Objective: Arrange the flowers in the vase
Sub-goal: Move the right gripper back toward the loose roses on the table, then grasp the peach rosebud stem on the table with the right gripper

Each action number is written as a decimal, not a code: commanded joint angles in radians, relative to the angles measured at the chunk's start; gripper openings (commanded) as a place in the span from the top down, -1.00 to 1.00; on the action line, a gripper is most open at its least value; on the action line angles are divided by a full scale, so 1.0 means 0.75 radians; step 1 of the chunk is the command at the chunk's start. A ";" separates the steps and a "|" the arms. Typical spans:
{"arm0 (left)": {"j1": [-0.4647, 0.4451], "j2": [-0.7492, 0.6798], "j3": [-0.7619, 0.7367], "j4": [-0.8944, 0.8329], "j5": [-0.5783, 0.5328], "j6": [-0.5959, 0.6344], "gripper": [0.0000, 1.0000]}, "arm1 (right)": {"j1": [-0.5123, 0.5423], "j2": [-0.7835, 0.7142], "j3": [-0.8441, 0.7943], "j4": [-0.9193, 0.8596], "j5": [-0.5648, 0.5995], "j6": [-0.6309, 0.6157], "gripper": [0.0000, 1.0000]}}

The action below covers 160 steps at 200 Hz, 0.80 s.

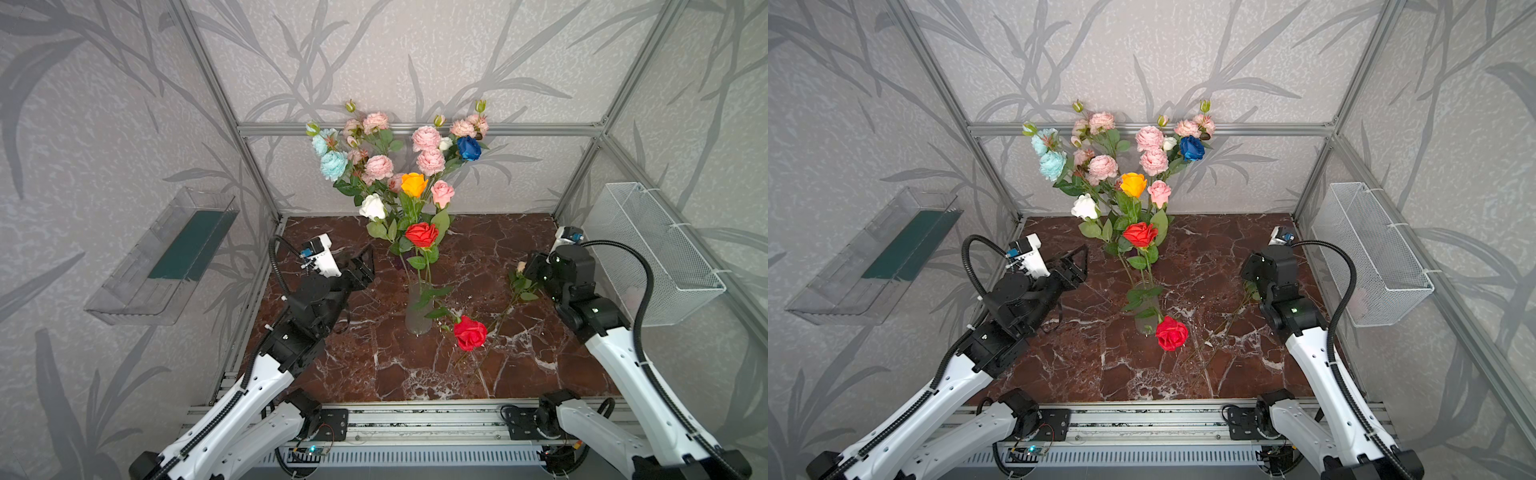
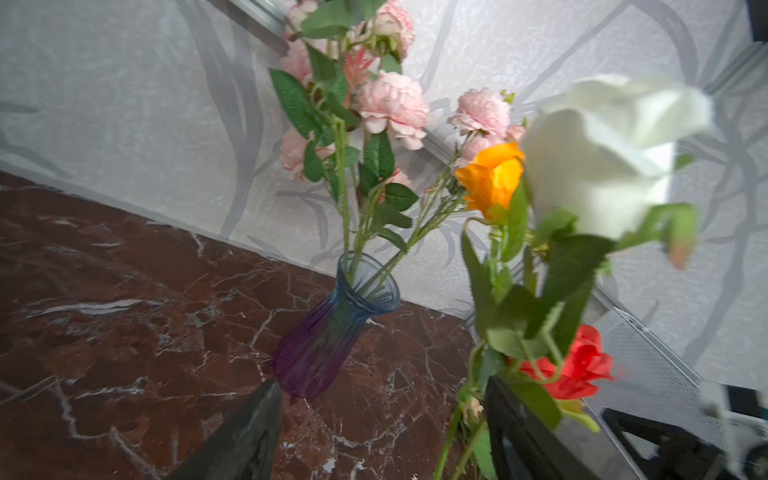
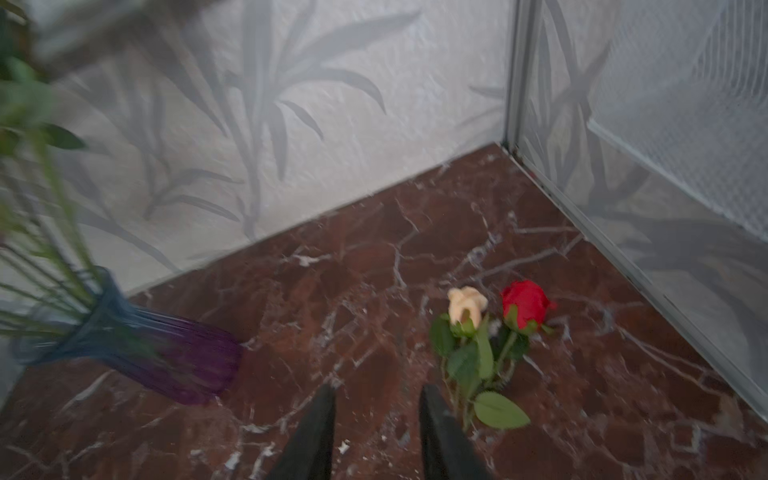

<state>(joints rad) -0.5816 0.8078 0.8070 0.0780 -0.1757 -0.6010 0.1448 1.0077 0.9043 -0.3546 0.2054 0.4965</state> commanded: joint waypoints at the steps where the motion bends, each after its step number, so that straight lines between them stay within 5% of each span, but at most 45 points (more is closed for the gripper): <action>1: -0.023 0.012 0.069 0.005 0.137 0.105 -0.53 | -0.071 0.121 -0.057 -0.087 -0.204 0.074 0.56; 96: -0.031 0.089 0.116 -0.030 0.239 0.101 -0.54 | -0.117 0.667 0.019 -0.054 -0.151 0.042 0.70; 160: -0.035 0.102 0.110 -0.024 0.237 0.093 -0.54 | -0.136 0.829 0.081 -0.063 -0.157 0.038 0.65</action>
<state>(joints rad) -0.6022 0.8803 0.8711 0.0563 -0.0051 -0.5339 0.0505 1.6016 0.9318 -0.3946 0.0811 0.5270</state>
